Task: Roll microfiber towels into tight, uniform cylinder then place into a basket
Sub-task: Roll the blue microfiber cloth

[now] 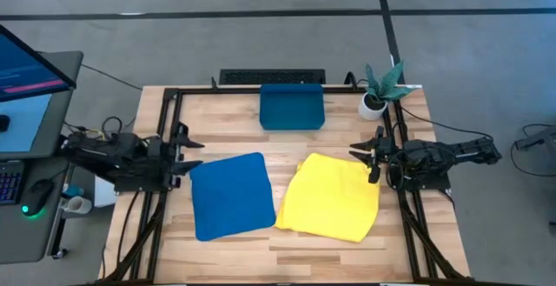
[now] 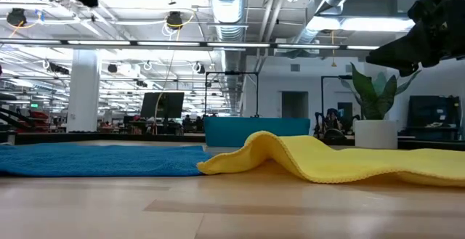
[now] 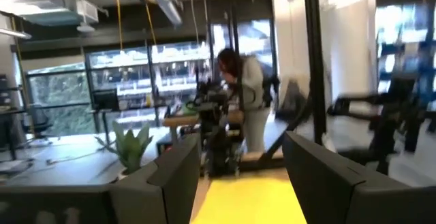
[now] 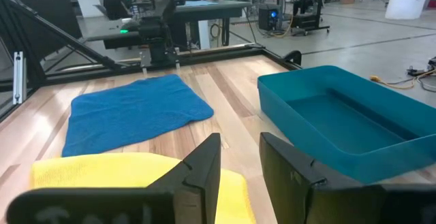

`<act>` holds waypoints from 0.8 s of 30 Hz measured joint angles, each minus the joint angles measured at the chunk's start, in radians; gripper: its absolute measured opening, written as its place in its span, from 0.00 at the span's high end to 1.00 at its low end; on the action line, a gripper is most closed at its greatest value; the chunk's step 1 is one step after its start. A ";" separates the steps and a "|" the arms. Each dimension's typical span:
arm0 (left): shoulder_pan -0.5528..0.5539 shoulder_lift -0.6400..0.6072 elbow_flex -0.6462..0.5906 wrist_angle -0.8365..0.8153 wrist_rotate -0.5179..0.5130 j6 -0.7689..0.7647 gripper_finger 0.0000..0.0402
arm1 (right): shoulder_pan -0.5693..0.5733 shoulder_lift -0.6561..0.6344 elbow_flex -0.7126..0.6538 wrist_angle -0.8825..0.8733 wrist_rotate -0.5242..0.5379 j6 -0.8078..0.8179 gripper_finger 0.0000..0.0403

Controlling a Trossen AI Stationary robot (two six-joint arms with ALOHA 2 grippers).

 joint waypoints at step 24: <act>-0.353 0.967 0.611 -0.897 -0.143 -0.551 0.51 | 0.000 0.000 0.000 0.000 0.000 0.000 0.68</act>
